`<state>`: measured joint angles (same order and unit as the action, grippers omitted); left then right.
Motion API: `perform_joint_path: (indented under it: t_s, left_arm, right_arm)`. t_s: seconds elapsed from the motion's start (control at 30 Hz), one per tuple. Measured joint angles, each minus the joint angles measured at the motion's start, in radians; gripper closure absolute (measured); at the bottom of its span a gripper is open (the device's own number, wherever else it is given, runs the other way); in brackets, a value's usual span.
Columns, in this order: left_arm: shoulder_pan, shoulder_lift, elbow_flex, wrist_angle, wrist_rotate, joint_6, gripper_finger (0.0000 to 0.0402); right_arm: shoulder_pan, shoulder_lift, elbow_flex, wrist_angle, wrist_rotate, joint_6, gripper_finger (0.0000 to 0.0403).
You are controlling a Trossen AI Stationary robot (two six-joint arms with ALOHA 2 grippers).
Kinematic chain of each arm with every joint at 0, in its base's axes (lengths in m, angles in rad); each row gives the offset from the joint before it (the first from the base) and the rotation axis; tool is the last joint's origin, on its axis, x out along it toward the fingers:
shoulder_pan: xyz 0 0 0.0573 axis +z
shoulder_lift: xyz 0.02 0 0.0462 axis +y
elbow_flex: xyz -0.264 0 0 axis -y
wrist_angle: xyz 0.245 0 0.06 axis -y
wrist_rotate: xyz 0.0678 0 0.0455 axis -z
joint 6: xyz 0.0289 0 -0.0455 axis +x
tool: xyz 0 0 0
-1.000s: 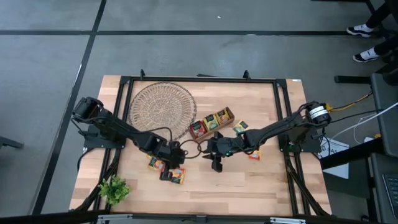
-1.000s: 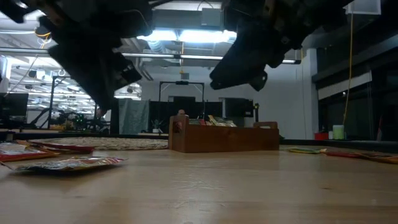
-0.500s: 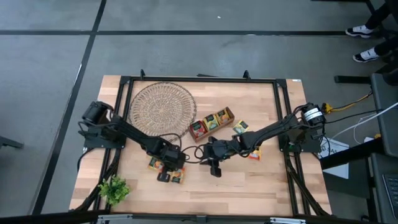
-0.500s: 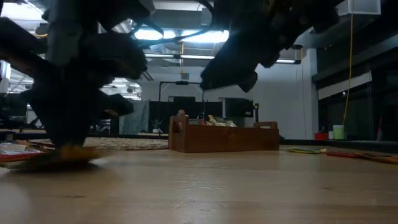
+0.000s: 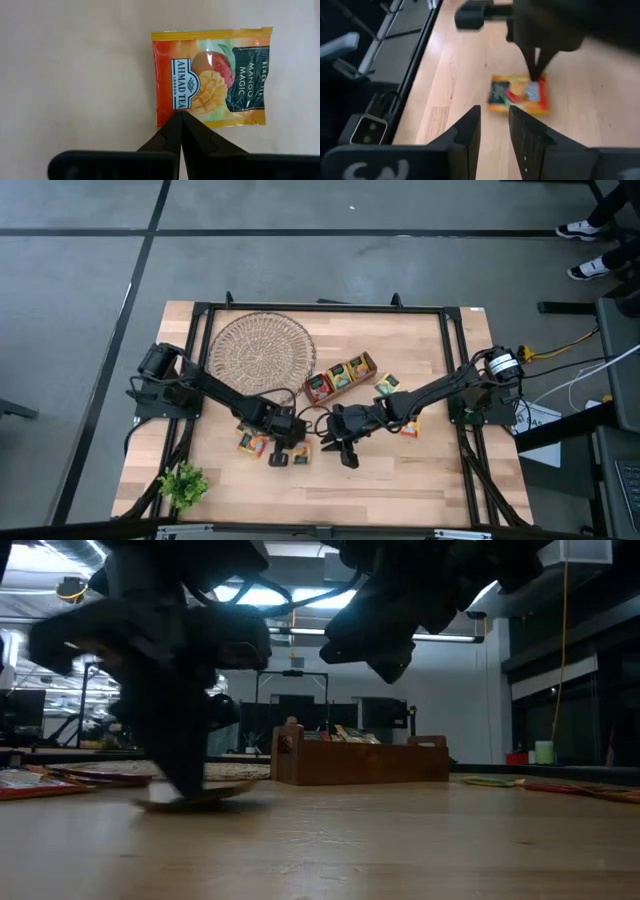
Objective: Pick & Place Tea
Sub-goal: Put the orange tea bag into the right section of the wooden organizer
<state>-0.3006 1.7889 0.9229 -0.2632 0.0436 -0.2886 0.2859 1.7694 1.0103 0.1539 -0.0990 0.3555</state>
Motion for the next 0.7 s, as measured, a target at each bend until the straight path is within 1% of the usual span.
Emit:
perform_joint_path:
  t_s: [0.07,0.13,0.27,0.47,0.6,0.7]
  left_arm:
    - [0.014,0.000,0.000,0.006,-0.051,-0.039,0.0400]
    - [0.030,0.000,-0.001,0.011,-0.079,-0.084,0.0399]
    - [0.051,0.001,-0.001,0.010,-0.086,-0.192,0.0397]
    - [0.054,0.001,-0.002,0.011,-0.087,-0.279,0.0399]
    - [0.054,0.001,-0.002,0.014,-0.100,-0.316,0.0398]
    - [0.053,0.002,-0.003,0.017,-0.124,-0.319,0.0400]
  right_arm:
    - [-0.008,0.012,0.000,0.006,0.015,0.038,0.0301]
    - [-0.018,0.032,0.000,-0.002,0.034,0.108,0.0301]
    - [-0.044,0.082,0.000,-0.030,0.036,0.282,0.0301]
    - [-0.067,0.176,0.000,-0.025,-0.038,0.430,0.0301]
    - [-0.068,0.220,0.000,0.041,-0.085,0.467,0.0301]
    - [-0.068,0.237,0.000,0.091,-0.095,0.477,0.0301]
